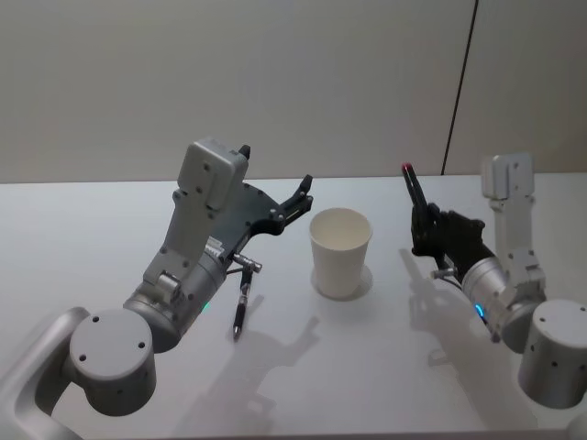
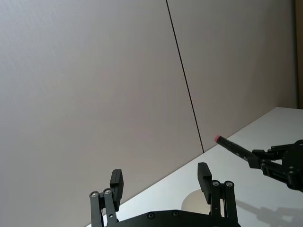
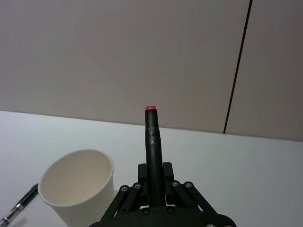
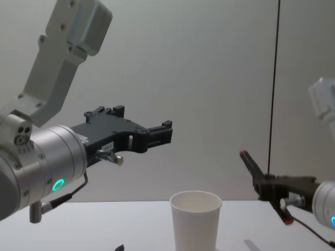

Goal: Place the pen into the pen holder.

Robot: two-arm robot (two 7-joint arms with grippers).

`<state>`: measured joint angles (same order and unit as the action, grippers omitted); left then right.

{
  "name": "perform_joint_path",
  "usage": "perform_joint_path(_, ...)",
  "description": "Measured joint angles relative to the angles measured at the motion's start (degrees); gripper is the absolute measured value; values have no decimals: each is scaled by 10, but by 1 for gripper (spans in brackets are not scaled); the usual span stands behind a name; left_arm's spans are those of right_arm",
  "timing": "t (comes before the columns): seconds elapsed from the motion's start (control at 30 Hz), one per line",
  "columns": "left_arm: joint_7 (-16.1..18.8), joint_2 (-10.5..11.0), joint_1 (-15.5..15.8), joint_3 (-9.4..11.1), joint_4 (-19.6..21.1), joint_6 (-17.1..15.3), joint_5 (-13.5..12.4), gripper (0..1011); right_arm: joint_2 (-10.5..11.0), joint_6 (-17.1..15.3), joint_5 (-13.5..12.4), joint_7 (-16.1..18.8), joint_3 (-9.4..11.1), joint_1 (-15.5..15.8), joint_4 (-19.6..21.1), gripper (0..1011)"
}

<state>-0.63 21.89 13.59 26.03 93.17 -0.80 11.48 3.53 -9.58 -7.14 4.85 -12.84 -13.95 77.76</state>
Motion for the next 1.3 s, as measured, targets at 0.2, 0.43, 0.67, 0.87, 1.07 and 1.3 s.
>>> perform_joint_path(0.2,0,0,0,0,0,0,0,1004,1,51,8,13,-3,4,8,176)
perform_joint_path(0.43,0,0,0,0,0,0,0,1004,-2,115,19,29,-7,0,5,176)
perform_joint_path(0.67,0,0,0,0,0,0,0,1004,-12,190,38,47,-13,-20,-22,176)
perform_joint_path(0.87,0,0,0,0,0,0,0,1004,-22,233,54,55,-18,-39,-51,176)
perform_joint_path(1.07,0,0,0,0,0,0,0,1004,-33,261,72,61,-24,-64,-92,176)
perform_joint_path(1.3,0,0,0,0,0,0,0,1004,-45,279,87,65,-29,-91,-139,176)
